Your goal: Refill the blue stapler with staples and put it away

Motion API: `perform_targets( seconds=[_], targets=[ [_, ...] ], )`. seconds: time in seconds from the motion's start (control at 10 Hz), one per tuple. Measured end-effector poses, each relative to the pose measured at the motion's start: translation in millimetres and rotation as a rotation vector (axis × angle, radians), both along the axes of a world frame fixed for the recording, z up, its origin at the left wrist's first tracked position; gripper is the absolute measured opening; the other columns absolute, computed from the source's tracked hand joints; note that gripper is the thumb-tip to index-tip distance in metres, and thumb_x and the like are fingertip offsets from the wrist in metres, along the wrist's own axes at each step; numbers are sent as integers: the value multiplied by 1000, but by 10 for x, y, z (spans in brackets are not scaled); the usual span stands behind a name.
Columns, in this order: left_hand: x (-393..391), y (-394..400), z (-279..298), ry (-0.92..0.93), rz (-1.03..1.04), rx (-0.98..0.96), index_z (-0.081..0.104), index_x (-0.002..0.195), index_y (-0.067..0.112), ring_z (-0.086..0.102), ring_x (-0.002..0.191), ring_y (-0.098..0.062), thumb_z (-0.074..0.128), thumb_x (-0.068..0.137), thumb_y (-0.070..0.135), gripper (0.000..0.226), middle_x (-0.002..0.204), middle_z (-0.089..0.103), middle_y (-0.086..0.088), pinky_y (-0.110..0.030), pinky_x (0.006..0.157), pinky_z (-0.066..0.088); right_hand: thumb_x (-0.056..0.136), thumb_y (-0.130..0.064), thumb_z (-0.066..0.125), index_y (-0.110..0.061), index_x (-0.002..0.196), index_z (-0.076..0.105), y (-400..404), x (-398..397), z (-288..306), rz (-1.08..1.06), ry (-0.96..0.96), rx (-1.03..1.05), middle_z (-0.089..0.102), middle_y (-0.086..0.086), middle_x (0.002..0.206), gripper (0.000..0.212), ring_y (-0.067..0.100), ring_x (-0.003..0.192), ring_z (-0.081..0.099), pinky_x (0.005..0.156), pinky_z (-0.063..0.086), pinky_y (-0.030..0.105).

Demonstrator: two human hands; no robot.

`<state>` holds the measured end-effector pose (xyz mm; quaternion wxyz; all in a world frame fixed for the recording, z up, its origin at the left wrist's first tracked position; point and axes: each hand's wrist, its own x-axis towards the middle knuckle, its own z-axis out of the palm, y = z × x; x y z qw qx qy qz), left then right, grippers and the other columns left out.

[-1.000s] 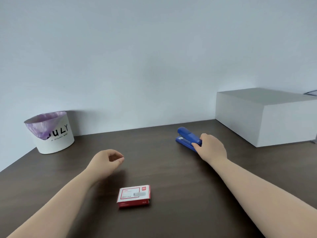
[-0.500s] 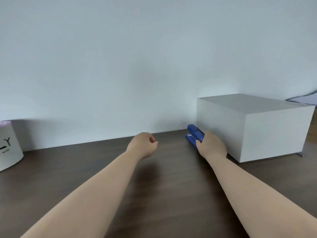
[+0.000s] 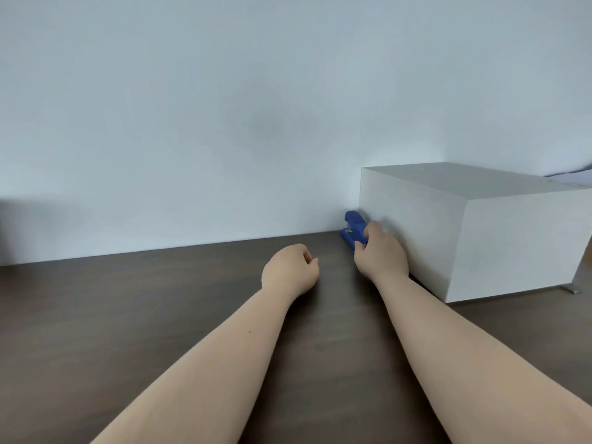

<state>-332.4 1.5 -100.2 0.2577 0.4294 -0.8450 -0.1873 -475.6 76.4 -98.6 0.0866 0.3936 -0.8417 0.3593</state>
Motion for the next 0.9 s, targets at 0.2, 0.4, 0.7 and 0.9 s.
perform_targets(
  seconds=[0.2, 0.4, 0.7, 0.9],
  targets=[
    [48, 23, -7, 40, -20, 17, 58, 81, 21, 59, 94, -21, 52, 84, 34, 15, 97, 67, 2, -29, 75, 43, 89, -12, 42, -5, 115, 50, 7, 17, -33, -55, 77, 93, 62, 18, 108, 28, 37, 98, 57, 65, 40, 35],
    [88, 84, 1, 31, -40, 21, 62, 87, 19, 59, 94, -21, 52, 84, 33, 17, 98, 67, 1, -29, 76, 43, 90, -12, 39, -6, 136, 36, 46, 89, -35, -33, 63, 260, 50, 17, 128, 46, 34, 116, 48, 79, 44, 39],
    [206, 215, 33, 40, -56, 41, 62, 87, 19, 59, 95, -22, 52, 84, 32, 16, 99, 67, 0, -30, 77, 43, 95, -25, 35, -17, 148, 15, 243, 187, -18, 9, 40, 310, 39, 17, 140, 57, 34, 128, 37, 98, 40, 44],
    [353, 390, 28, 40, -67, 57, 62, 87, 17, 58, 94, -22, 52, 85, 32, 17, 99, 67, -1, -31, 77, 45, 94, -21, 38, -6, 117, 49, 520, 296, -35, 11, 61, 243, 54, 18, 120, 30, 37, 106, 53, 80, 45, 39]
  ],
)
